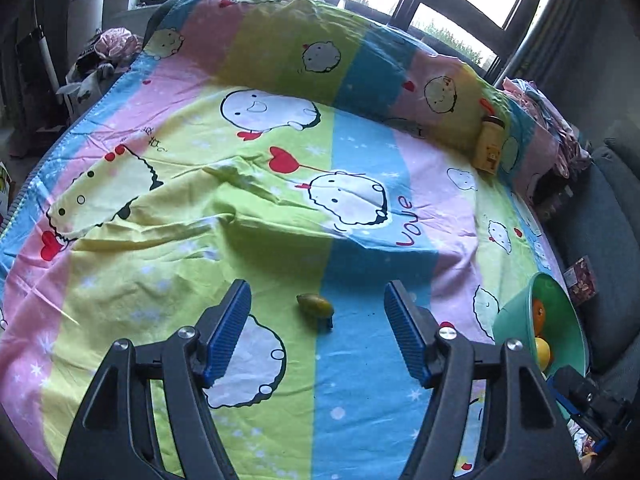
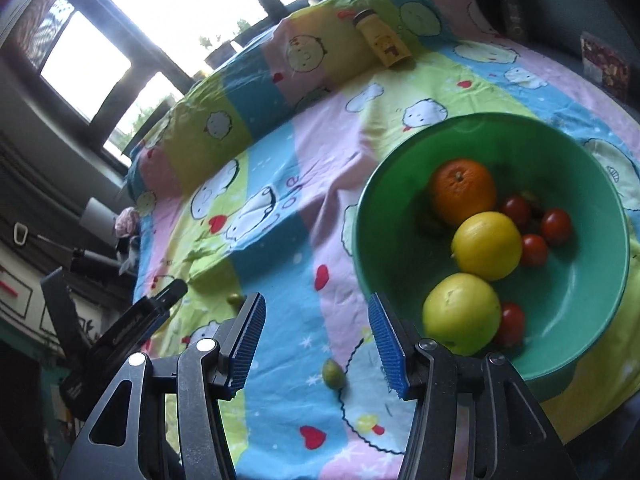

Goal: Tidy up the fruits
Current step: 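Move the right tool back to the last green olive on the sheet, then close the right tool around the last green olive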

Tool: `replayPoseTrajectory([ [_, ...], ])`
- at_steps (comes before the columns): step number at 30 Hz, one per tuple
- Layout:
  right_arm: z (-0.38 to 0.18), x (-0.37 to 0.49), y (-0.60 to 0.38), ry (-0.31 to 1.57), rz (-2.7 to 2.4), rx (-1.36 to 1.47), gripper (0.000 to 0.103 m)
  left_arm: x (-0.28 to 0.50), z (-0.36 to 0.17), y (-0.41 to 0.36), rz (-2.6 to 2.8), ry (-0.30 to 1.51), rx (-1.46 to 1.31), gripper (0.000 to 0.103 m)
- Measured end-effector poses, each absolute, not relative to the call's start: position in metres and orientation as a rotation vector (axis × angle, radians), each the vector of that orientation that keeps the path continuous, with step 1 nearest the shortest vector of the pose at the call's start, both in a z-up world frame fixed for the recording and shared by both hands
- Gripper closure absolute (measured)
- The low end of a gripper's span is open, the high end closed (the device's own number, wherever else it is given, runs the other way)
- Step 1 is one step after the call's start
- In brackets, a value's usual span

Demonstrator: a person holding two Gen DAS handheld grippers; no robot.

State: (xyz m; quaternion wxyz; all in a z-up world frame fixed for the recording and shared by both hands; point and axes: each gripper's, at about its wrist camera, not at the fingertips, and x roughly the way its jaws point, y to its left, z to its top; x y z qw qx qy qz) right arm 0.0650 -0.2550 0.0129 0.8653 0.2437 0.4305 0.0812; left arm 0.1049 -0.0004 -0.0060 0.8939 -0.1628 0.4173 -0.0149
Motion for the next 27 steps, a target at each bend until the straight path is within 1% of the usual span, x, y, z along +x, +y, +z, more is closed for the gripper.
replayPoseTrajectory([
  [3, 0.007, 0.063, -0.236, 0.931, 0.164, 0.434, 0.049, 0.11, -0.017, 0.008, -0.018, 0.902, -0.359, 0.035],
  [10, -0.022, 0.059, -0.208, 1.038, 0.254, 0.377, 0.049, 0.123, -0.037, 0.013, -0.032, 0.962, -0.392, 0.036],
  [13, -0.036, 0.059, -0.202, 1.074, 0.236, 0.336, 0.049, 0.128, -0.044, 0.008, -0.039, 0.993, -0.386, 0.038],
  [14, -0.04, 0.06, -0.203, 1.085, 0.231, 0.342, 0.05, 0.129, -0.046, 0.006, -0.036, 0.999, -0.378, 0.038],
  [15, -0.043, 0.062, -0.203, 1.094, 0.227, 0.344, 0.054, 0.131, -0.048, 0.005, -0.032, 1.005, -0.371, 0.04],
  [16, -0.044, 0.064, -0.204, 1.096, 0.225, 0.346, 0.055, 0.133, -0.05, 0.003, -0.031, 1.009, -0.368, 0.04],
  [18, -0.047, 0.065, -0.206, 1.097, 0.221, 0.356, 0.058, 0.135, -0.053, 0.003, -0.038, 1.022, -0.377, 0.045],
  [21, -0.051, 0.068, -0.208, 1.104, 0.223, 0.363, 0.064, 0.138, -0.058, 0.003, -0.038, 1.039, -0.386, 0.049],
  [27, -0.052, 0.07, -0.203, 1.095, 0.209, 0.326, 0.069, 0.141, -0.062, 0.0, -0.047, 1.053, -0.412, 0.052],
])
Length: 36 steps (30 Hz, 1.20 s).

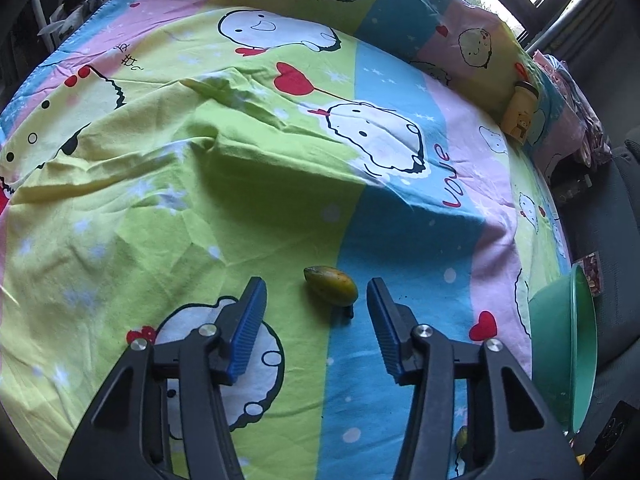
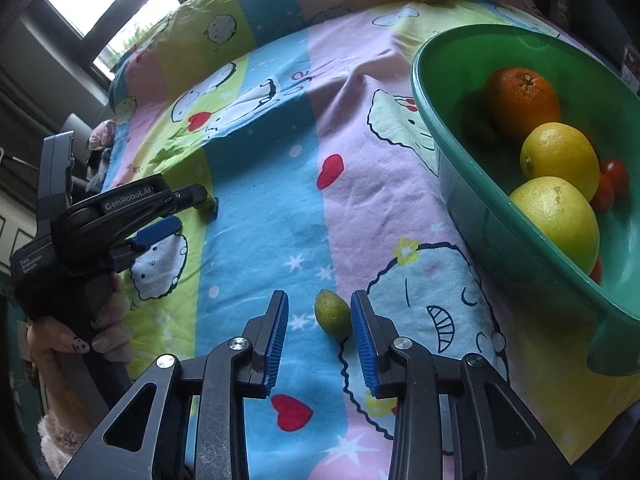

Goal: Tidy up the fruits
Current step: 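Close the right tool around the last green olive, then lift and carry the olive with the right tool over the basin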

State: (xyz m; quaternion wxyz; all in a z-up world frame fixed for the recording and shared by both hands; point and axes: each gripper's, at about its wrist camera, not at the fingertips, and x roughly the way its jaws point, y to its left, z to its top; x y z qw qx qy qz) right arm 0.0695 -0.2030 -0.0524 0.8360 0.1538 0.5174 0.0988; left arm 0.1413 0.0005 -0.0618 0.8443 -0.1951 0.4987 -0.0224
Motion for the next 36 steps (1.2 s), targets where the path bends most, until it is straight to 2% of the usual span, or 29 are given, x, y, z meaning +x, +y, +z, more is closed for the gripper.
replayPoseTrajectory([
  [7, -0.057, 0.072, -0.199, 1.11, 0.21, 0.314, 0.076, 0.147, -0.063, -0.001, -0.033, 1.036, -0.414, 0.061],
  [10, -0.058, 0.073, -0.196, 1.108, 0.207, 0.299, 0.081, 0.148, -0.064, -0.001, -0.035, 1.036, -0.416, 0.069],
  [16, -0.059, 0.075, -0.19, 1.103, 0.211, 0.286, 0.082, 0.148, -0.066, -0.007, -0.043, 1.036, -0.401, 0.087],
  [27, -0.055, 0.072, -0.196, 1.073, 0.225, 0.316, 0.082, 0.14, -0.054, -0.015, -0.067, 0.997, -0.374, 0.086],
  [36, -0.02, 0.066, -0.217, 0.957, 0.226, 0.385, 0.082, 0.113, -0.001, -0.048, -0.189, 0.85, -0.305, 0.085],
])
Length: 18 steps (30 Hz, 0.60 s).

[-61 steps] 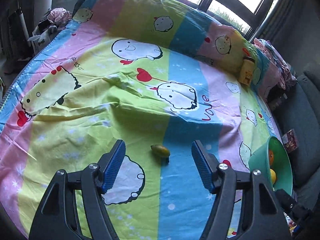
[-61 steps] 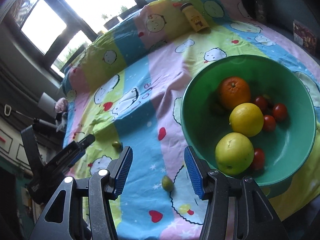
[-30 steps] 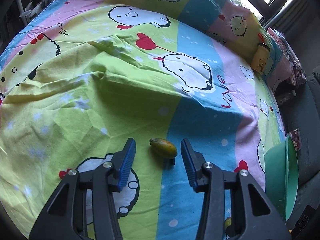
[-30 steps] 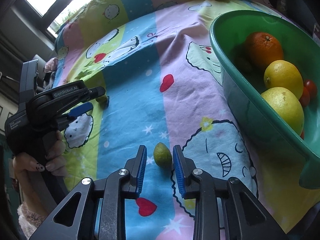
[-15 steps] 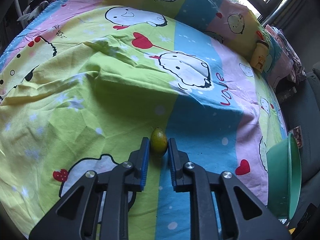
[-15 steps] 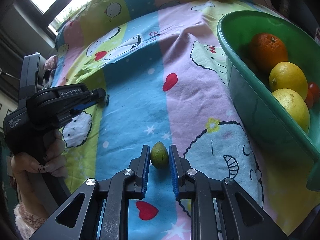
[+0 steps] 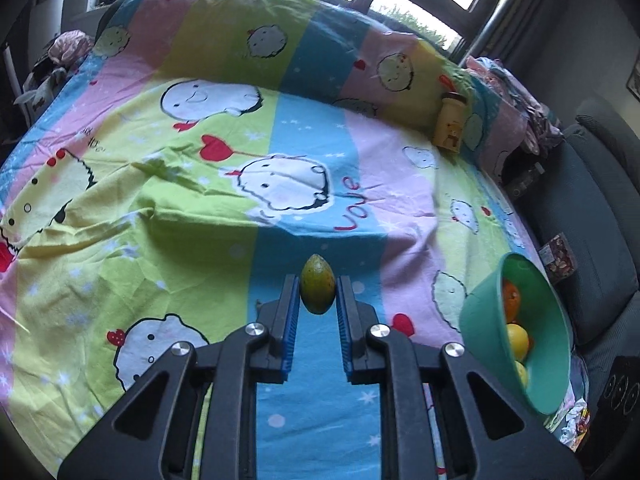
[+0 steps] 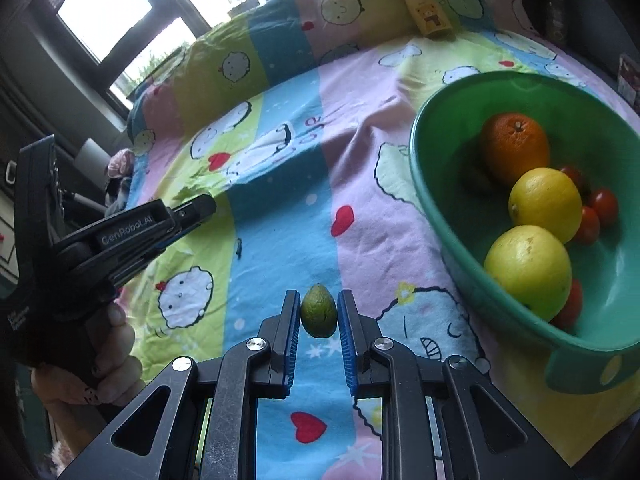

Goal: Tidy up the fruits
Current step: 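Lift and carry the olive with the right tool over the basin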

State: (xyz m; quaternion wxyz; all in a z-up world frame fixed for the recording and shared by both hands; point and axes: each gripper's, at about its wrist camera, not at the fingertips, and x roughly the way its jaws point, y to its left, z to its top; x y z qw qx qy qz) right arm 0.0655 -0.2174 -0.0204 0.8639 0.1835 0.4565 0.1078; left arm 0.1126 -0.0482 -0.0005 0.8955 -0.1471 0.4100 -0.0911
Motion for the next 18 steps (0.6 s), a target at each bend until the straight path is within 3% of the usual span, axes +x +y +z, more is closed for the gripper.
replayPoseTrajectory([
  [10, 0.038, 0.063, -0.279, 0.775, 0.152, 0.528, 0.082, 0.085, 0.042, -0.104, -0.396, 0.735, -0.221, 0.085],
  [18, 0.027, 0.066, -0.32, 0.747, 0.016, 0.611, 0.082, 0.076, 0.036, -0.155, -0.525, 0.753, -0.144, 0.085],
])
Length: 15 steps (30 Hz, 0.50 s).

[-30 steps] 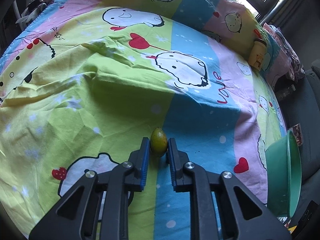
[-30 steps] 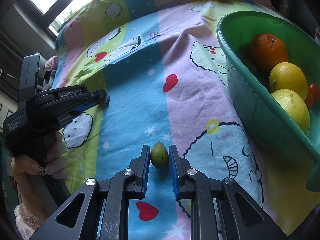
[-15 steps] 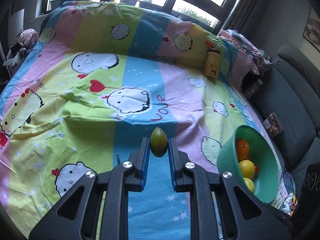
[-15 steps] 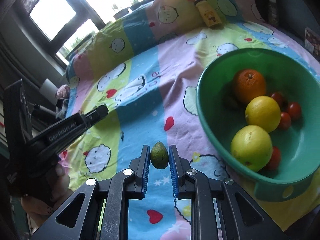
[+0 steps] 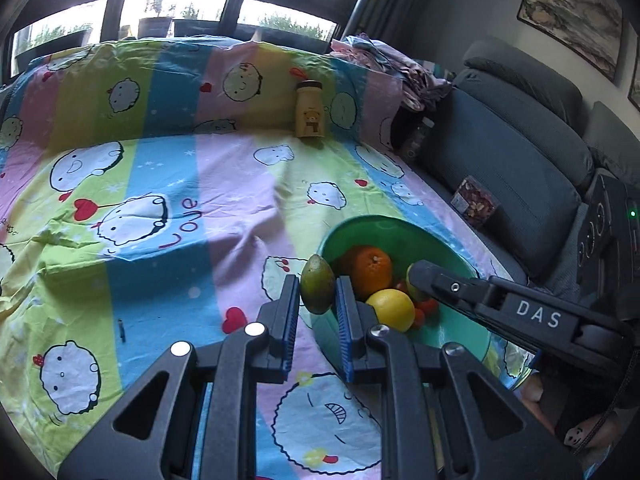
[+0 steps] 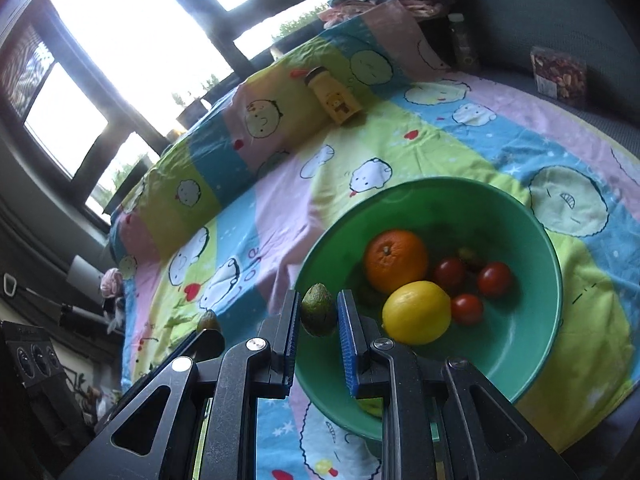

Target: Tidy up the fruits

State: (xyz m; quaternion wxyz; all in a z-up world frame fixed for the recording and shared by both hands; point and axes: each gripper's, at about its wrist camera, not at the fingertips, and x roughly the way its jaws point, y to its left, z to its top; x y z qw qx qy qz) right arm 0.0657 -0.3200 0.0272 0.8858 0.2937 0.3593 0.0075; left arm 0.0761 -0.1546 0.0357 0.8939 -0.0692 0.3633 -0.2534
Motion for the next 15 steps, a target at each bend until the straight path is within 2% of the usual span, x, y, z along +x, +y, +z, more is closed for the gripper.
replayPoseTrajectory([
  [7, 0.002, 0.062, -0.337, 0.788, -0.024, 0.664, 0.082, 0.076, 0.028, -0.179, -0.62, 0.769, -0.141, 0.085],
  [15, 0.001, 0.057, -0.344, 0.773, -0.069, 0.661, 0.082, 0.073, 0.022, -0.196, -0.633, 0.785, -0.095, 0.083],
])
